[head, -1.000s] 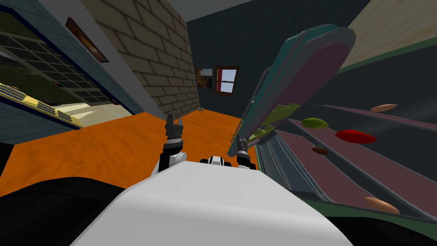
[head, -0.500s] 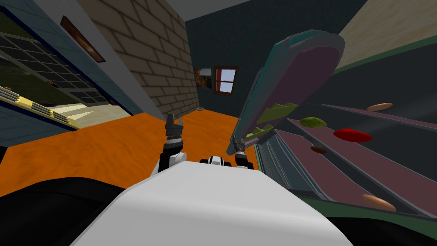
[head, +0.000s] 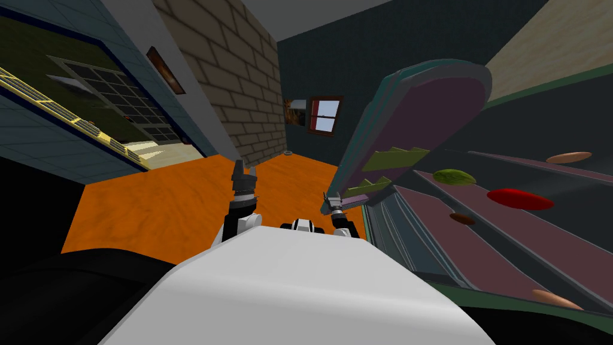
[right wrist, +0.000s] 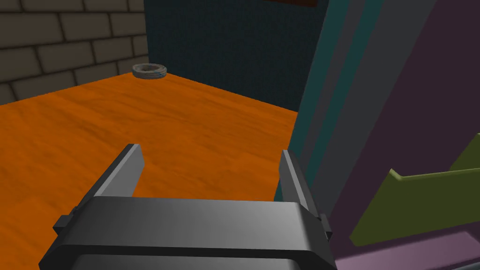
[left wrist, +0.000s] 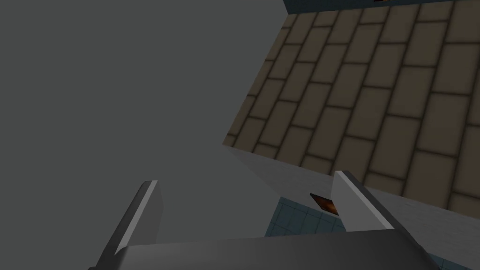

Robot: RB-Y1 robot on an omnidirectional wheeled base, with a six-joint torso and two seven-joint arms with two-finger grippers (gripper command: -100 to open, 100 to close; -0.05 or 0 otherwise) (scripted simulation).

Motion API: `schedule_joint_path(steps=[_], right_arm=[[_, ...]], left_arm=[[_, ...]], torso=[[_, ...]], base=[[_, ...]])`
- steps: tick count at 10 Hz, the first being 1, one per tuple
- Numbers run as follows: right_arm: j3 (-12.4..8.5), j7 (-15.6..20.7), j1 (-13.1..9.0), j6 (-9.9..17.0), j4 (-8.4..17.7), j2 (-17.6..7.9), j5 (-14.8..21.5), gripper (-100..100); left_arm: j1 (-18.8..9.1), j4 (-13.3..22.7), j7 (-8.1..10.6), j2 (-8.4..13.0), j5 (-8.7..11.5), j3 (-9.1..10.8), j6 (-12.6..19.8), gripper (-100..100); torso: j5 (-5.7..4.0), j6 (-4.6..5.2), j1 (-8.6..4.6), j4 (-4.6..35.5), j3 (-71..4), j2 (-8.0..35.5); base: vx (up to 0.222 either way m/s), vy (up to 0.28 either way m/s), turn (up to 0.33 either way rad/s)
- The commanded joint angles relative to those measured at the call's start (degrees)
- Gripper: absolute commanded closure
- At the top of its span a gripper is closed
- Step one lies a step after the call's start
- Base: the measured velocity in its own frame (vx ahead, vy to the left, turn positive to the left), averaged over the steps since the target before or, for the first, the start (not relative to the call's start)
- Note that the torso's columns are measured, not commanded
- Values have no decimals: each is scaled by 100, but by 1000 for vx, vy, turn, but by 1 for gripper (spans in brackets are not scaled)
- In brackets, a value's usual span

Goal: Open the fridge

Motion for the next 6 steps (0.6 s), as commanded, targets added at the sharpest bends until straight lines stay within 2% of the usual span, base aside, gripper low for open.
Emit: schedule_joint_path(steps=[1,3,4,5,6], right_arm=[[23,447,12,74,376,-59,477,-100],[23,755,12,74,376,-59,780,-100],[-259,918,-273,349,660,-353,976,-100],[-262,1104,-414,498,788,-479,1155,-100],[-262,1282,-584,660,967,-641,1339,-100]], left_arm=[[1,0,0,0,0,0,0,0],[1,0,0,0,0,1,0,0],[1,0,0,0,0,0,0,0],[-3,0,0,-1,0,-2,0,0],[-3,0,0,-1,0,-2,0,0]], torso=[[0,-3,2,-3,-7,-9],[7,-5,24,6,11,20],[8,-5,29,10,21,35],[12,-11,48,22,49,84],[13,-6,45,24,51,80]], base=[[16,-13,5],[18,-7,2],[-157,64,347],[-192,91,393],[-98,63,106]])
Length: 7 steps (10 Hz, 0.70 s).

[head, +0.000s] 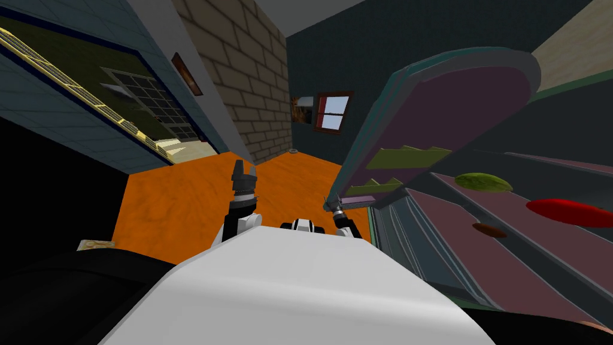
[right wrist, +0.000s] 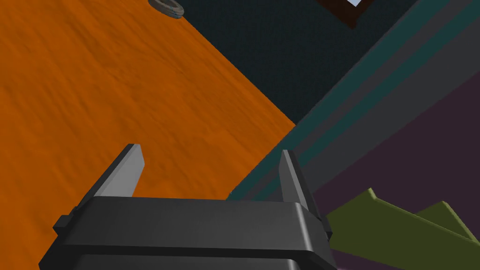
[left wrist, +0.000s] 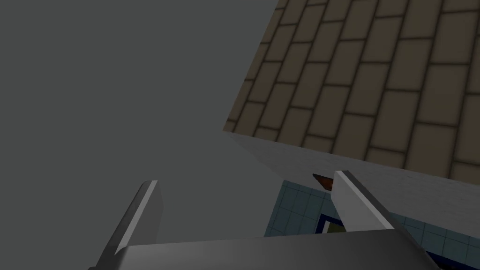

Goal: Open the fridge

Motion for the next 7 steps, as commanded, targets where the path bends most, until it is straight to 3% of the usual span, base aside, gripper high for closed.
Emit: schedule_joint_path(steps=[1,3,6,7], right_arm=[[-54,439,-292,446,492,-287,452,-100],[-54,798,-292,478,724,-287,814,-100],[-54,1199,-292,478,724,-287,1129,-100],[-339,1422,-578,767,1008,-571,1388,-100]], left_arm=[[2,0,0,0,0,1,0,0],[4,0,0,2,0,3,-1,0],[4,0,0,2,0,3,-1,0],[4,0,0,1,0,2,-1,0]], torso=[[-7,6,-26,-13,-29,-46],[-13,3,-42,-26,-55,-83],[-6,1,-18,-14,-31,-46],[-5,1,-16,-13,-27,-40]], base=[[-40,26,-23],[2,-5,-7],[11,-7,2],[-137,67,331]])
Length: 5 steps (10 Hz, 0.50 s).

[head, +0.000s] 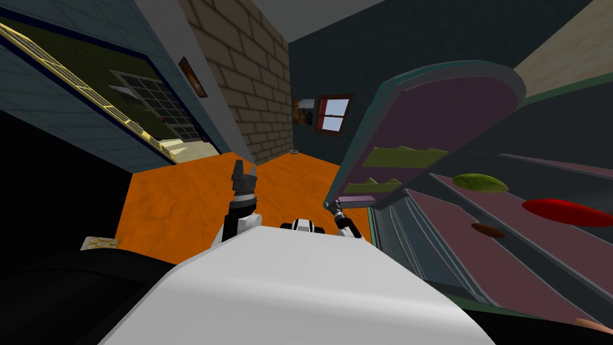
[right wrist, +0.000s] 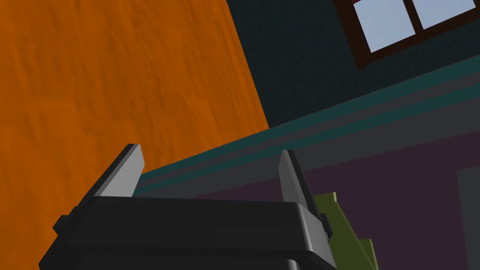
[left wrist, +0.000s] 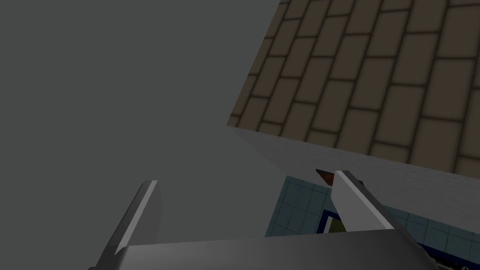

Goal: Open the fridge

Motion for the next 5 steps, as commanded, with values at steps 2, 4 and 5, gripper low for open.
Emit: schedule_joint_path(steps=[2,4,5], right_arm=[[-285,613,-602,606,609,-583,630,-100],[-285,947,-602,774,879,-583,980,-100],[-285,1127,-602,774,1006,-583,1172,-100]], left_arm=[[-4,0,0,-1,0,-2,1,0],[0,0,0,0,0,0,0,0],[0,0,0,0,0,1,0,0]], torso=[[6,-2,23,12,26,40],[-9,6,-30,-12,-24,-40],[-11,1,-34,-15,-31,-49]], base=[[-165,99,267],[-13,12,-31],[21,-15,3]])
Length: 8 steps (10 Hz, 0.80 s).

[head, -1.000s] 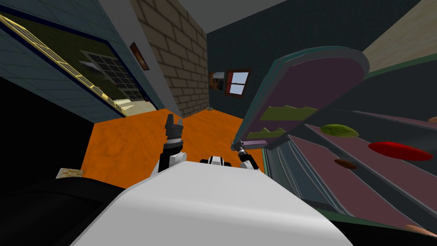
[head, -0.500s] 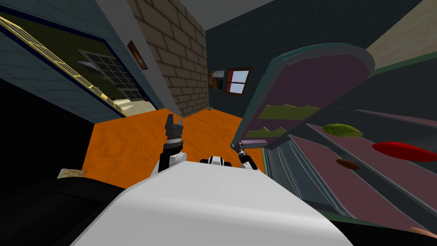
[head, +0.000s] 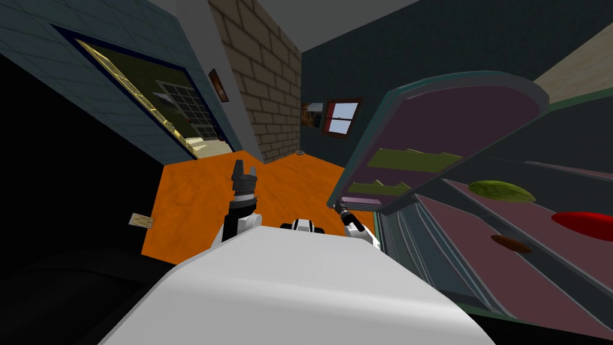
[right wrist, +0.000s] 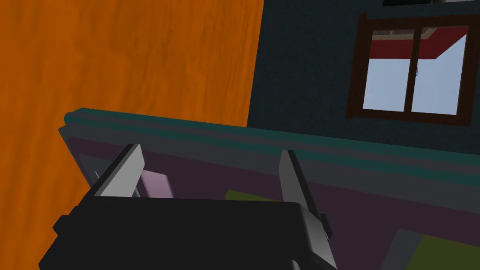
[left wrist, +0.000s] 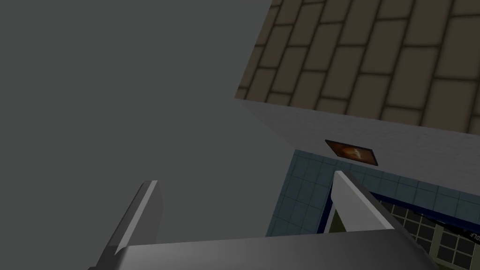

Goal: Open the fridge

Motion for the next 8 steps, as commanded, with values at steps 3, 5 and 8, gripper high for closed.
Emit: schedule_joint_path(steps=[3,5,8], right_arm=[[-263,775,-348,278,599,-339,753,-100],[-266,1154,-504,677,670,-601,1158,-100],[-266,1621,-653,774,1056,-621,1644,-100]], left_arm=[[0,0,0,0,0,0,0,0],[-4,0,0,-2,0,-3,1,0],[0,0,0,0,0,0,0,0]], torso=[[11,-1,34,14,29,46],[19,-3,58,27,57,89],[-1,-1,1,0,2,3]], base=[[-27,29,127],[-152,99,252],[-9,5,-22]])
